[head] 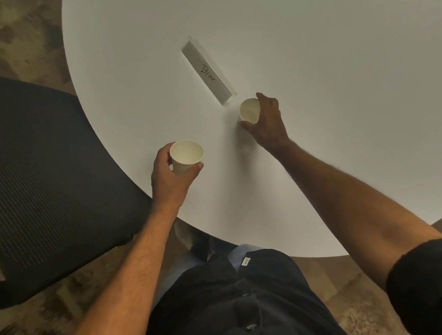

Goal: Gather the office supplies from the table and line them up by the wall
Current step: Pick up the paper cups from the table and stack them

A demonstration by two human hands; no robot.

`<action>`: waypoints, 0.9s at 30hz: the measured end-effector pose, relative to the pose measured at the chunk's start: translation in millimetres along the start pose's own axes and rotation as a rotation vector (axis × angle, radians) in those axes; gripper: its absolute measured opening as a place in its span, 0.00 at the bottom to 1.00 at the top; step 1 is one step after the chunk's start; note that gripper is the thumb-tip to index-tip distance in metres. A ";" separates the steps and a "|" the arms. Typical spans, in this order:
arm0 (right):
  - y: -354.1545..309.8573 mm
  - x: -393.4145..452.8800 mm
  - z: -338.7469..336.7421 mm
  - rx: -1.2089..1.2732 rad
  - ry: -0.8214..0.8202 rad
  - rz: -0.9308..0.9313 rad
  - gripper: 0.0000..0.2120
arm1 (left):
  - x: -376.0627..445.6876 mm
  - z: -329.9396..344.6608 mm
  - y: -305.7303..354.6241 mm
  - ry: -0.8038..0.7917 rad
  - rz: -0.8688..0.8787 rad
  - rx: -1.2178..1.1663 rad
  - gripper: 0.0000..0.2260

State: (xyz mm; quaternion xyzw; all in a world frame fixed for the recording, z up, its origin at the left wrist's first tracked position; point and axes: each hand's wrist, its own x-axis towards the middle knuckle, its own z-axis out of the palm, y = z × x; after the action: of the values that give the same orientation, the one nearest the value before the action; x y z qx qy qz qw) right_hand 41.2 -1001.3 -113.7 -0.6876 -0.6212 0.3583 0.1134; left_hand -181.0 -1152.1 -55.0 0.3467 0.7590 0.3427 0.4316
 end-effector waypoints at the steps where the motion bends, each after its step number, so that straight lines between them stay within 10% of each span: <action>1: -0.1 -1.2 -0.1 0.002 0.007 -0.004 0.45 | -1.7 -0.2 -0.8 0.003 0.001 0.000 0.32; 13: -36.9 -102.5 4.8 0.213 0.376 -0.247 0.27 | -32.2 -10.5 -9.3 0.000 0.029 -0.045 0.31; 20: -66.5 -187.6 24.9 0.413 -0.360 -0.089 0.28 | -73.6 -25.2 -28.3 -0.060 0.062 -0.060 0.31; 27: -72.3 -265.6 49.8 0.404 -0.576 -0.070 0.27 | -142.5 -63.6 -77.2 -0.154 0.114 -0.044 0.34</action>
State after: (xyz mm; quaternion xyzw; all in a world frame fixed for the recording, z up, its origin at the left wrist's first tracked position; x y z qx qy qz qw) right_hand -38.7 -1249.6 -12.4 -0.5004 -0.5675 0.6490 0.0797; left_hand -200.5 -1323.8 -33.9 0.4052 0.6948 0.3555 0.4761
